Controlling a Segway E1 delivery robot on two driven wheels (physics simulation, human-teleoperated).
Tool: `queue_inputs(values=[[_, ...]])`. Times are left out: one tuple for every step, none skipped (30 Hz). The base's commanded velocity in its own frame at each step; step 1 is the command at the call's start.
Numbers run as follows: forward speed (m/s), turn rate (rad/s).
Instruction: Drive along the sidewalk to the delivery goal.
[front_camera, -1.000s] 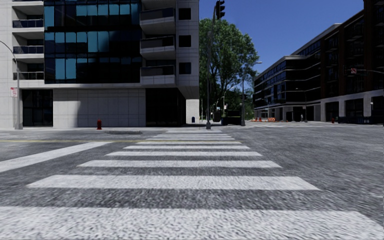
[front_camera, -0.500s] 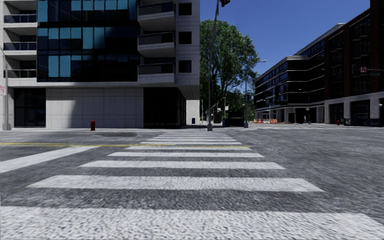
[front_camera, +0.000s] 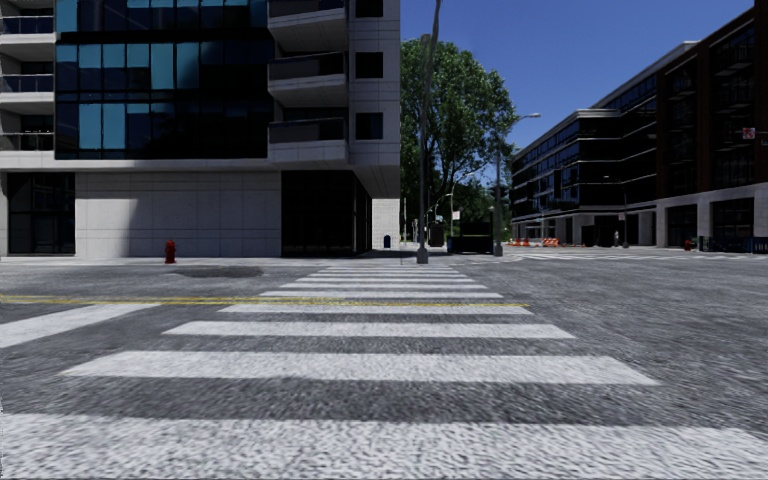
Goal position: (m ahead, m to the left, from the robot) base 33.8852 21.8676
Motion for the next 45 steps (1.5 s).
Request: queue_inputs(values=[[2.0,0.0],[2.0,0.0],[2.0,0.0],[2.0,0.0],[2.0,0.0],[2.0,0.0],[2.0,0.0],[2.0,0.0],[2.0,0.0],[2.0,0.0],[2.0,0.0],[2.0,0.0],[2.0,0.0],[2.0,0.0],[2.0,0.0],[2.0,0.0],[2.0,0.0],[2.0,0.0],[2.0,0.0],[2.0,0.0],[2.0,0.0],[2.0,0.0],[2.0,0.0],[2.0,0.0],[2.0,0.0],[2.0,0.0],[2.0,0.0],[2.0,0.0],[2.0,0.0],[2.0,0.0],[2.0,0.0],[2.0,0.0],[2.0,0.0],[2.0,0.0],[2.0,0.0],[2.0,0.0],[2.0,0.0],[2.0,0.0],[2.0,0.0],[2.0,0.0],[2.0,0.0],[2.0,0.0],[2.0,0.0],[2.0,0.0],[2.0,0.0]])
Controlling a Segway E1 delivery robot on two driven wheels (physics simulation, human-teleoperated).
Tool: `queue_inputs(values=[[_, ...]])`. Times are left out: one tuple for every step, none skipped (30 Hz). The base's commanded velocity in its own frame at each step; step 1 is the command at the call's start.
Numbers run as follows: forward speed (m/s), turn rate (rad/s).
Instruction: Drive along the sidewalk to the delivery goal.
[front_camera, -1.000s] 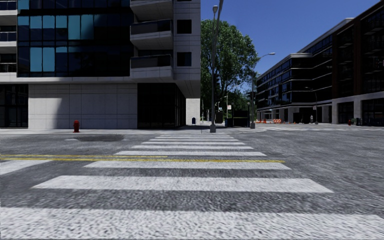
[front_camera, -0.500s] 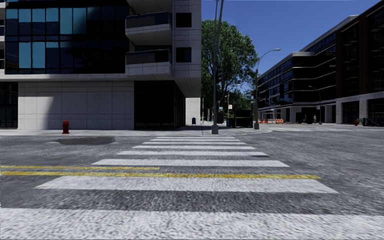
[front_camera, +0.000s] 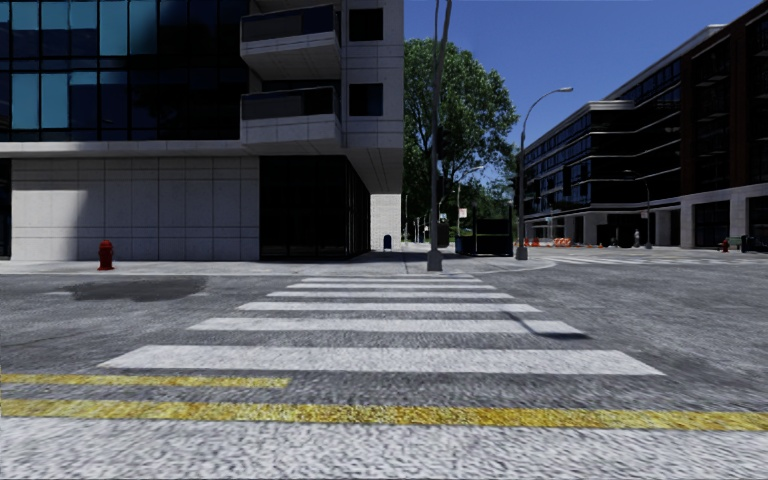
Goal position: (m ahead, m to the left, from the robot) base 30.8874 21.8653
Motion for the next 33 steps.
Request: queue_inputs(values=[[2.0,0.0],[2.0,0.0],[2.0,0.0],[2.0,0.0],[2.0,0.0],[2.0,0.0],[2.0,0.0],[2.0,0.0],[2.0,0.0],[2.0,0.0],[2.0,0.0],[2.0,0.0],[2.0,0.0],[2.0,0.0],[2.0,0.0],[2.0,0.0],[2.0,0.0],[2.0,0.0],[2.0,0.0],[2.0,0.0],[2.0,0.0],[2.0,0.0],[2.0,0.0],[2.0,0.0],[2.0,0.0],[2.0,0.0],[2.0,0.0],[2.0,0.0],[2.0,0.0],[2.0,0.0],[2.0,0.0],[2.0,0.0],[2.0,0.0]])
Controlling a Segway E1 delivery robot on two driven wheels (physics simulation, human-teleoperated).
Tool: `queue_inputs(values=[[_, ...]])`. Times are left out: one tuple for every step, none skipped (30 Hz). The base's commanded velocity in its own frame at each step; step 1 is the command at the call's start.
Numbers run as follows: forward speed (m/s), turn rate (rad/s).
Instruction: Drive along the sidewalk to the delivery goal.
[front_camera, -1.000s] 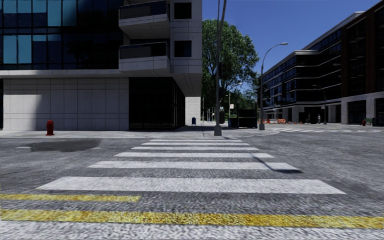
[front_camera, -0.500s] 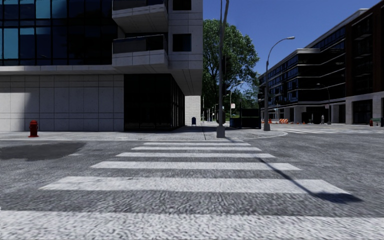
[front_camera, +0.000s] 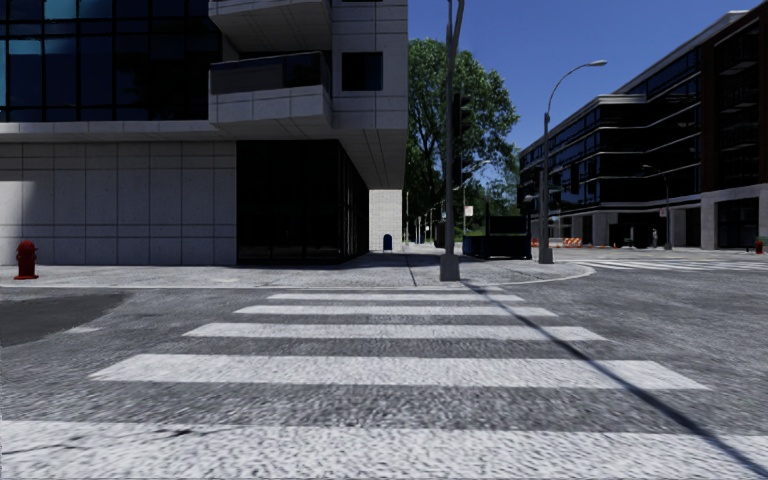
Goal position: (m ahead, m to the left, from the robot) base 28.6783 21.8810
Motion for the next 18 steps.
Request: queue_inputs(values=[[2.0,0.0],[2.0,0.0],[2.0,0.0],[2.0,0.0],[2.0,0.0],[2.0,0.0],[2.0,0.0],[2.0,0.0],[2.0,0.0],[2.0,0.0],[2.0,0.0],[2.0,0.0],[2.0,0.0],[2.0,0.0],[2.0,0.0],[2.0,0.0],[2.0,0.0],[2.0,0.0]])
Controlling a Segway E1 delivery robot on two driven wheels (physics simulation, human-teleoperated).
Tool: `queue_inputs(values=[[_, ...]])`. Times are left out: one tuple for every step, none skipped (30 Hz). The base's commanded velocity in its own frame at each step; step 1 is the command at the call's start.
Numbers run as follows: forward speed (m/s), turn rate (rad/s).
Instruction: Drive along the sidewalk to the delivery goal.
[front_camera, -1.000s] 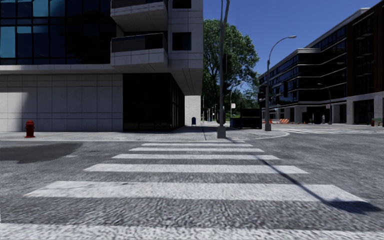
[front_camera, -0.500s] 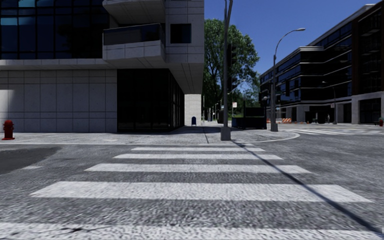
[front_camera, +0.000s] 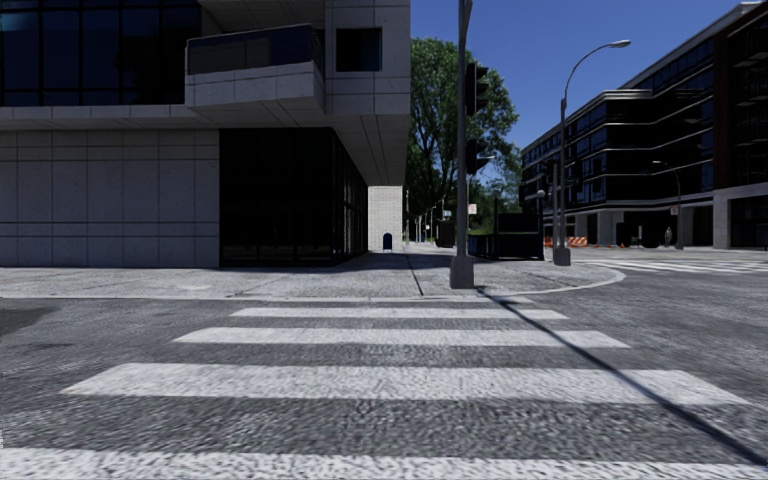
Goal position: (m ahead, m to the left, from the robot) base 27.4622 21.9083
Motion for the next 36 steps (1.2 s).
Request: queue_inputs(values=[[2.0,0.0],[2.0,0.0],[2.0,0.0],[2.0,0.0],[2.0,0.0],[2.0,0.0],[2.0,0.0],[2.0,0.0],[2.0,0.0],[2.0,0.0],[2.0,0.0],[2.0,0.0],[2.0,0.0],[2.0,0.0],[2.0,0.0],[2.0,0.0],[2.0,0.0],[2.0,0.0],[2.0,0.0],[2.0,0.0],[2.0,0.0],[2.0,0.0],[2.0,0.0],[2.0,0.0],[2.0,0.0],[2.0,0.0],[2.0,0.0],[2.0,0.0],[2.0,0.0],[2.0,0.0],[2.0,0.0],[2.0,-0.02],[2.0,-0.02],[2.0,-0.2],[2.0,-0.33],[2.0,-0.37]])
